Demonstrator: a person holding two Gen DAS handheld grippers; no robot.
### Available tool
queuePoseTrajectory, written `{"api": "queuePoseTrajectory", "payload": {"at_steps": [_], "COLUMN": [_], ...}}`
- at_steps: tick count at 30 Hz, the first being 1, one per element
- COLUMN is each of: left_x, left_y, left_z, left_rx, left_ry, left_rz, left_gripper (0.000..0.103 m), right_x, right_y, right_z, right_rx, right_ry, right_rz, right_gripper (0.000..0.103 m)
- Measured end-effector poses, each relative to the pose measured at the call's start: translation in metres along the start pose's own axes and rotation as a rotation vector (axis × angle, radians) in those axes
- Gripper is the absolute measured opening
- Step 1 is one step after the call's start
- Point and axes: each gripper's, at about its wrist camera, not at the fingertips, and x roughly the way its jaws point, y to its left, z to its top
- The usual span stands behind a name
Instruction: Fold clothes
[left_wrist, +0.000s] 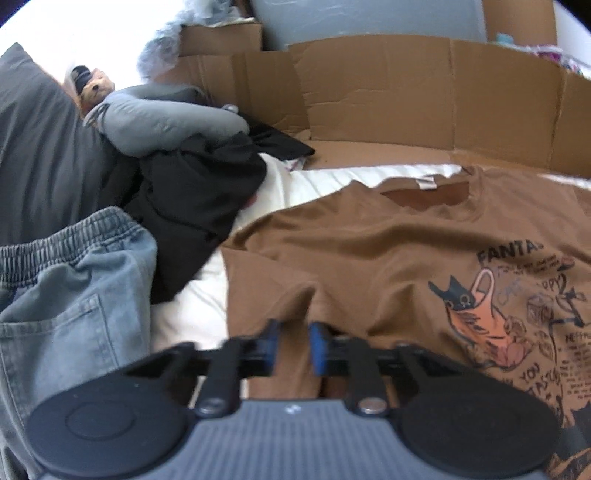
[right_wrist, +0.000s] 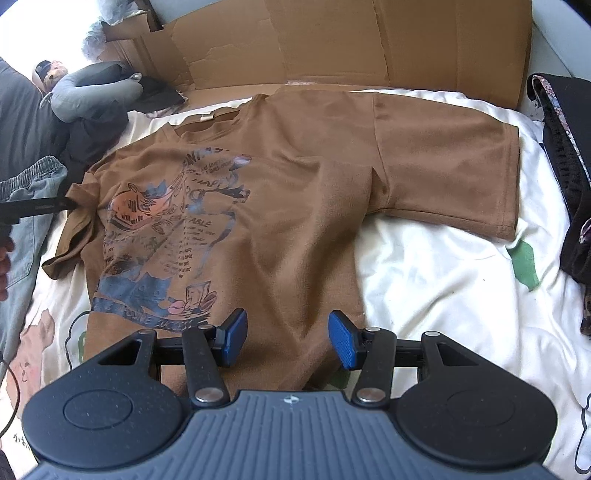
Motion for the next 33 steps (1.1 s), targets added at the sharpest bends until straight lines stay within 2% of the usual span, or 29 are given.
{"api": "queuePoseTrajectory", "payload": {"at_steps": [7,13,19,21,23,30,33], "left_x": [-0.007,-0.011,-0.02,-0.023,-0.025,-0.004,0.004], "left_y": [0.038,0.066,0.026,0.015,0.004,-0.031,-0.038], "left_z": [0.006,0.011,0.01,0.009,0.009,-0.004,-0.006], "left_rx": [-0.001,0.022,0.08,0.107,0.13,0.182,0.147], "left_ry": [0.002,0.01,0.015,-0.001,-0.014,0.048,0.058], "left_rz": [-0.001,-0.004,-0.082,-0.079,-0.078,-0.046,-0.047], "left_gripper": [0.0,0.004,0.014,0.042,0.051,0.051,0.051], "right_x": [-0.001,0.002,0.0,0.0,0.001,-0.002,-0.003], "right_y": [0.004,0.004,0.004,0.003,0.003,0.002,-0.001], "right_z": [0.001,0.001,0.002,0.001,0.001,0.001,0.002], "right_rx": [-0.023,-0.023,-0.031,-0.025,-0.023,-0.023,-0.014], "right_ry": [-0.008,0.004,0.001,0.001,0.003,-0.013,-0.016], "right_rz": [-0.006,-0.009,-0.012,-0.012,-0.013,-0.019,-0.022], "right_gripper": [0.056,0.056,0.056,0.056,0.056,0.056,0.056]}}
